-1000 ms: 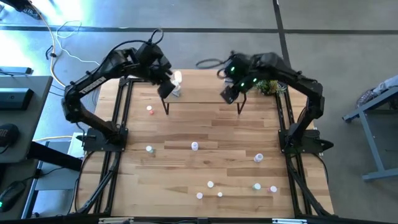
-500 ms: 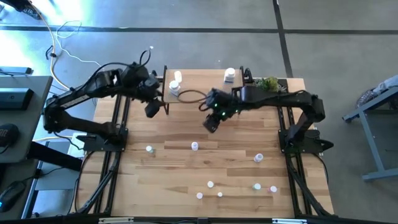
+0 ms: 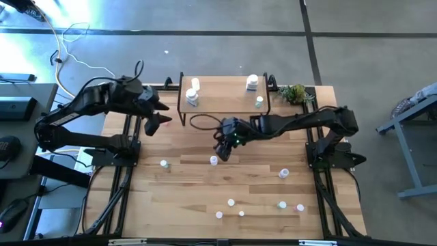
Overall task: Pick and place medicine bottles onto shelf by color
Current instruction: Put the left transparent pill bottle on the shelf
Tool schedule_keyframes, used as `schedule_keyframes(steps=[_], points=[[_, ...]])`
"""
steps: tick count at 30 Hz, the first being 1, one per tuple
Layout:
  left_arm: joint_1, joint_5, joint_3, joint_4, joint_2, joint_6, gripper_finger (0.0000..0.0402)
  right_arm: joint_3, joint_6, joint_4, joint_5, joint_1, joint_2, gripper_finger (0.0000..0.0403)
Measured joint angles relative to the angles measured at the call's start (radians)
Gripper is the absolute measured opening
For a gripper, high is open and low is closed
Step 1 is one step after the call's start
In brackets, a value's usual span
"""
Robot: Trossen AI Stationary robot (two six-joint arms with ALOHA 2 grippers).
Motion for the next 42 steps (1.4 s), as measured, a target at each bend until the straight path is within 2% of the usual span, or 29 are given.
schedule_keyframes(steps=[7, 12, 24, 35, 42], points=[[0.0, -0.002, 0.0, -0.001, -0.036, -0.015, 0.0231, -0.112, -0.127, 0.211, 0.116, 0.043, 0.0, 0.0225], [0.0, -0.004, 0.0, -0.003, -0.038, -0.015, 0.0231, -0.2, -0.282, 0.344, 0.166, 0.059, -0.001, 0.0242], [0.0, -0.004, 0.0, -0.003, -0.037, -0.016, 0.0231, -0.361, -0.344, 0.579, 0.148, 0.059, 0.014, 0.0243], [0.001, -0.027, 0.0, -0.003, -0.027, -0.018, 0.0231, -0.307, -0.391, 0.623, 0.085, 0.059, 0.167, 0.0243], [0.001, -0.027, 0.0, -0.003, -0.019, -0.017, 0.0231, -0.304, -0.388, 0.612, 0.066, 0.059, 0.209, 0.0243]])
